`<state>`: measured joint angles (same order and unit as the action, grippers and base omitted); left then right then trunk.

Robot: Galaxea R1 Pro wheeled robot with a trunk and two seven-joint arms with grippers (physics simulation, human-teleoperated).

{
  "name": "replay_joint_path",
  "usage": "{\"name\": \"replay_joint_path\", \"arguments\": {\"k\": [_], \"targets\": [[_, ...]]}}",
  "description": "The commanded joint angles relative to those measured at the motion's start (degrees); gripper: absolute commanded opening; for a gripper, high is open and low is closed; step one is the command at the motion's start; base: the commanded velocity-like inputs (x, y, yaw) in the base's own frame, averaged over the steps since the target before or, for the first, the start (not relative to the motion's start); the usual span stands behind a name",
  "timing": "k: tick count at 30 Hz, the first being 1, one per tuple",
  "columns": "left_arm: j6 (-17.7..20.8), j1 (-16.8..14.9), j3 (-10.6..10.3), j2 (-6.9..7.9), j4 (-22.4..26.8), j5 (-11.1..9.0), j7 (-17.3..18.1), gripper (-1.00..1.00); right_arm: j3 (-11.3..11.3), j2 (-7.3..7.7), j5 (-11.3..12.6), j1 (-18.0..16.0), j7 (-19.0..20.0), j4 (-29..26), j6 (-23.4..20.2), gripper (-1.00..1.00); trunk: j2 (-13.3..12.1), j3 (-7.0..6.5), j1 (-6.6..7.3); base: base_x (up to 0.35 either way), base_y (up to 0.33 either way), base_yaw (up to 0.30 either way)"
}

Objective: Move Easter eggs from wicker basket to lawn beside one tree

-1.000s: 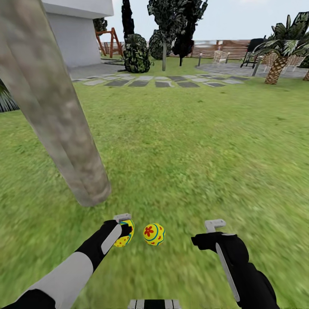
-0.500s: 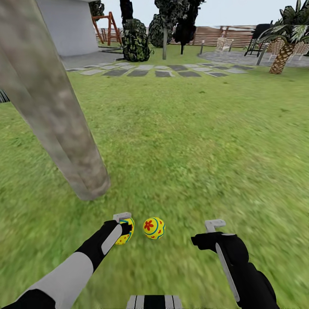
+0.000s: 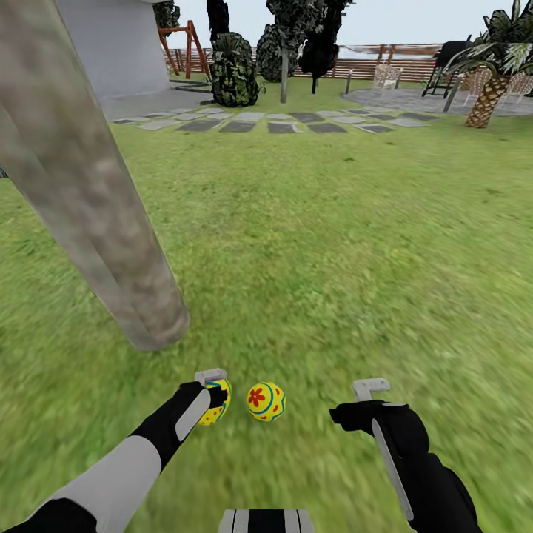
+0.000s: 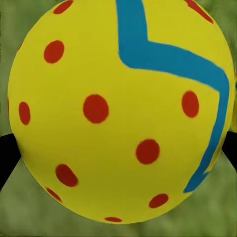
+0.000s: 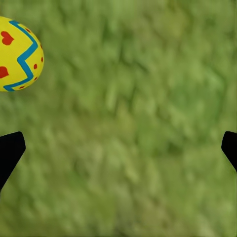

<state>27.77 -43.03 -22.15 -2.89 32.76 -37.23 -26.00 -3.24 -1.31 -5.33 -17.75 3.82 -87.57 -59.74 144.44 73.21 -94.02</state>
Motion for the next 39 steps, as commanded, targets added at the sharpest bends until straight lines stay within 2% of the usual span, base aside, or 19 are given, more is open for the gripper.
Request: {"name": "replay_joint_path", "arguments": {"k": [1,14,19,39], "targets": [[0.1,0.0,-0.3,0.03,-0.2,-0.6,-0.5,-1.00,0.0,-0.01,-0.6,0.0,0.4,-0.1,-0.3,1.00,0.0,0.04,0.00,0.166,0.000,0.000],[0.0,0.0,-0.4,0.02,-0.7,-0.6,-0.5,-1.00,0.0,-0.01,-0.6,0.0,0.4,-0.1,-0.3,1.00,0.0,0.04,0.00,0.042,0.000,0.000],[-0.1,0.0,-0.4,0.05,-0.7,-0.6,-0.5,-1.00,0.0,-0.01,-0.6,-0.1,0.4,-0.1,-0.3,1.00,0.1,1.15,-0.13,0.000,0.000,0.000],[-0.5,0.0,0.2,0.27,0.2,-0.7,-0.4,-1.00,-0.7,0.09,-0.5,0.0,0.4,-0.1,-0.3,1.00,0.1,1.15,-0.13,0.000,0.000,0.000]]}}
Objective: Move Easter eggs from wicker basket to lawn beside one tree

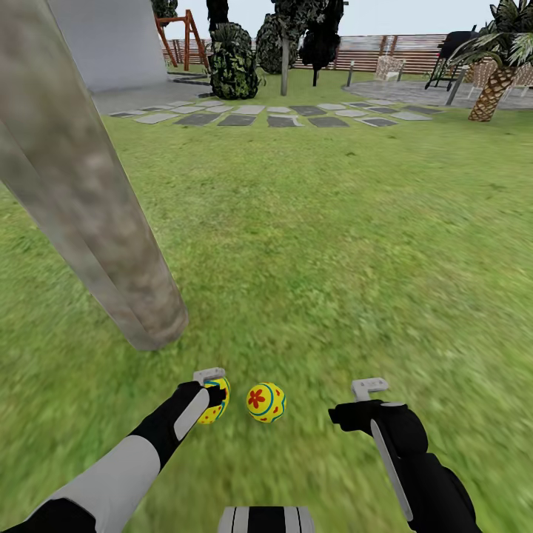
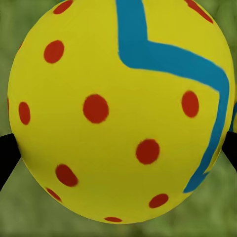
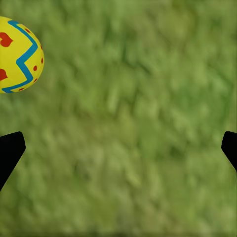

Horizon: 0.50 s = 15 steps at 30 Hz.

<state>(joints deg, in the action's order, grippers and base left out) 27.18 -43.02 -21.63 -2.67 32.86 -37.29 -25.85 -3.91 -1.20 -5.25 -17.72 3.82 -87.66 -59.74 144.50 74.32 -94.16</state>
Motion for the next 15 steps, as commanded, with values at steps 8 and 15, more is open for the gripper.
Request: {"name": "replay_joint_path", "arguments": {"k": [8,15], "targets": [[0.2,0.0,-0.1,0.09,0.7,-0.7,-0.5,-1.00,0.2,-0.32,-0.5,0.0,0.4,-0.1,-0.3,1.00,0.0,0.04,0.01,0.000,0.000,0.000],[0.3,0.0,0.0,0.12,1.0,-0.7,0.5,-1.00,0.3,-0.55,-0.5,0.0,0.4,-0.1,-0.3,1.00,0.1,1.59,-0.17,0.000,0.000,0.000]]}}
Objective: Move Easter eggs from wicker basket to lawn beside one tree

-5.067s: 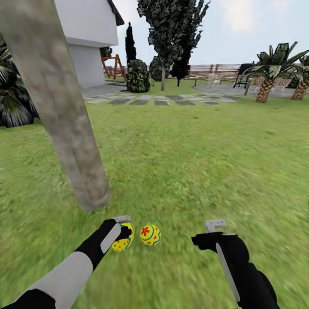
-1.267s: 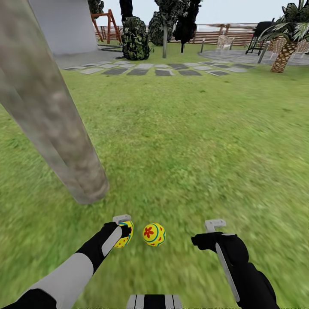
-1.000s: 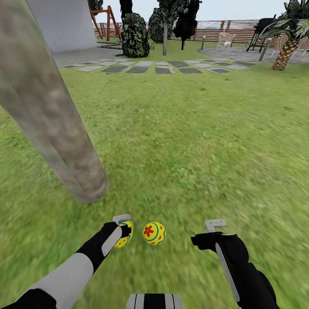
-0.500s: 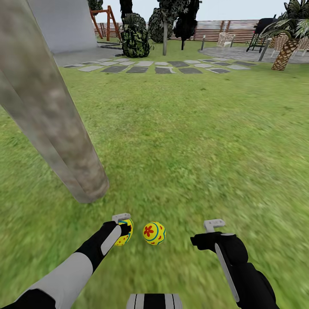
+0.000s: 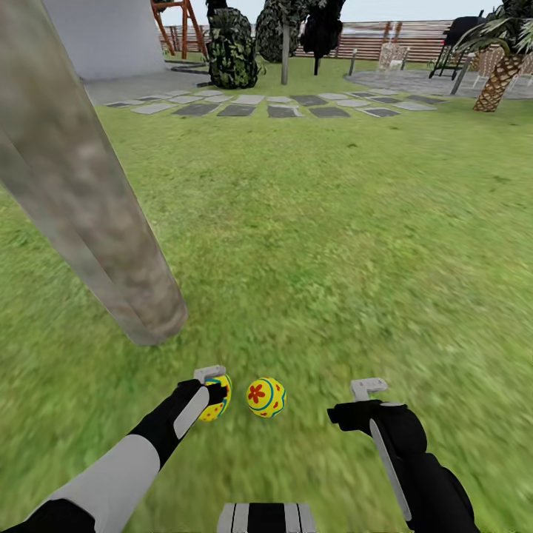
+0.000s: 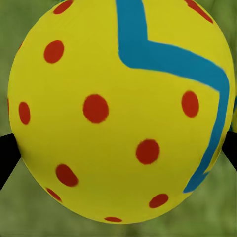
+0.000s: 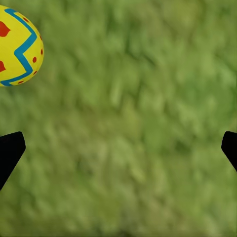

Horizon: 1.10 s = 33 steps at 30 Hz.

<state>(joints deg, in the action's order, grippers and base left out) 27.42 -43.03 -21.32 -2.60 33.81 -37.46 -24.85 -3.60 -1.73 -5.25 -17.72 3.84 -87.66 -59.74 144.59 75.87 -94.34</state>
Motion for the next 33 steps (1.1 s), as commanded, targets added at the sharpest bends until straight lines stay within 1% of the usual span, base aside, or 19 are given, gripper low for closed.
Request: {"name": "replay_joint_path", "arguments": {"k": [1,4,24,26,28,32,33], "targets": [[0.1,0.0,-0.3,0.05,0.1,-0.6,-0.5,-1.00,0.0,-0.02,-0.6,0.0,0.4,-0.1,-0.3,1.00,0.0,0.05,0.01,0.000,0.000,0.000],[0.1,0.0,-0.3,0.05,0.1,-0.6,-0.3,-1.00,0.0,-0.02,-0.6,0.0,0.4,-0.1,-0.3,1.00,0.0,0.05,0.01,0.000,0.000,0.000],[-0.3,0.0,-0.4,0.05,0.1,-0.5,0.0,-1.00,-0.1,-0.02,-0.6,0.0,0.4,-0.1,-0.3,1.00,0.3,4.48,-0.50,0.000,0.000,0.000],[-0.8,0.0,-0.4,0.05,0.1,-0.4,0.0,-1.00,-0.1,-0.02,-0.6,0.0,0.4,-0.1,-0.3,1.00,0.3,4.48,-0.50,0.000,0.000,0.000],[-1.3,0.0,-0.6,0.05,0.1,-0.4,0.0,-1.00,-0.1,-0.02,-0.6,0.0,0.4,-0.1,-0.3,1.00,0.3,4.48,-0.50,0.000,0.000,0.000],[-2.0,0.0,-2.2,0.05,0.0,-0.4,0.0,-1.00,-0.1,-0.02,-0.6,0.0,0.4,-0.1,-0.3,1.00,0.3,5.37,-0.61,0.000,0.000,0.000],[-2.1,0.0,-2.3,0.05,0.0,-0.4,0.0,-1.00,-0.1,-0.02,-0.6,0.0,0.4,-0.1,-0.3,1.00,0.3,5.37,-0.61,0.000,0.000,0.000]]}}
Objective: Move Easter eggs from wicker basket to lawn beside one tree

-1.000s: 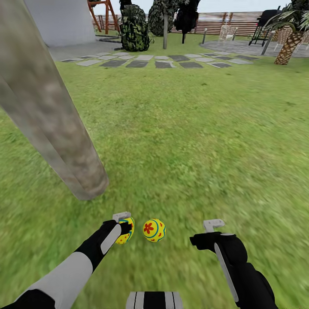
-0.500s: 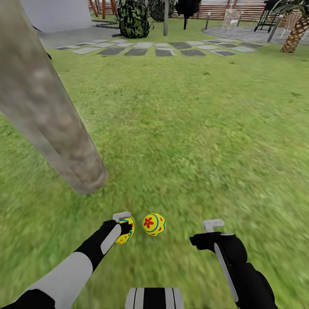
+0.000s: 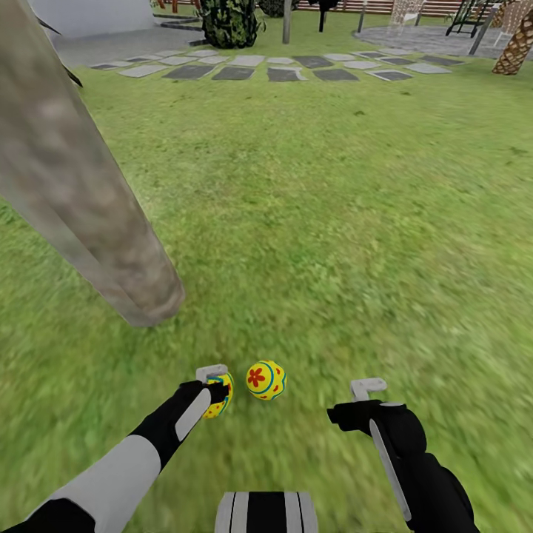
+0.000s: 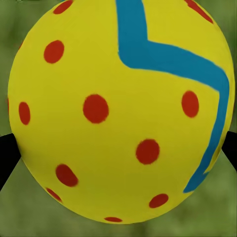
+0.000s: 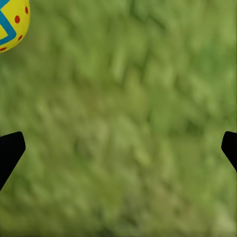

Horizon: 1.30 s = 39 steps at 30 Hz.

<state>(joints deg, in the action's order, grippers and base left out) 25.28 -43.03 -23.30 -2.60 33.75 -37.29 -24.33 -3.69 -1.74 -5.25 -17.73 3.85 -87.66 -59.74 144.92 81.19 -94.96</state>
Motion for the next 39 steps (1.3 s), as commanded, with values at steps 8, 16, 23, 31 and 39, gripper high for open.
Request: {"name": "replay_joint_path", "arguments": {"k": [8,16,23,31,39], "targets": [[-0.1,0.0,-0.8,0.05,0.1,-0.6,-0.6,-1.00,0.0,-0.01,-0.6,0.0,0.4,-0.1,-0.3,1.00,0.0,0.04,0.01,0.000,0.000,0.000],[-0.1,0.0,-0.9,0.11,0.2,-0.6,-0.6,1.00,0.0,-0.01,-0.6,0.0,0.4,-0.1,-0.3,1.00,0.0,0.04,0.01,0.000,0.000,0.000],[-0.1,0.0,-0.9,0.13,0.2,-0.6,-0.6,1.00,0.0,-0.01,-0.6,0.0,0.4,-0.1,-0.3,1.00,0.0,0.04,0.01,0.000,0.000,0.000],[-0.1,0.0,-0.9,0.07,0.2,-0.6,-0.6,1.00,0.0,-0.01,-0.6,0.0,0.4,-0.1,-0.3,1.00,0.0,0.04,0.01,0.000,0.000,0.000],[-0.1,0.0,-0.9,0.06,0.1,-0.6,-0.6,1.00,0.0,-0.01,-0.6,0.0,0.4,-0.1,-0.3,1.00,0.0,0.04,0.01,0.000,0.000,0.000]]}}
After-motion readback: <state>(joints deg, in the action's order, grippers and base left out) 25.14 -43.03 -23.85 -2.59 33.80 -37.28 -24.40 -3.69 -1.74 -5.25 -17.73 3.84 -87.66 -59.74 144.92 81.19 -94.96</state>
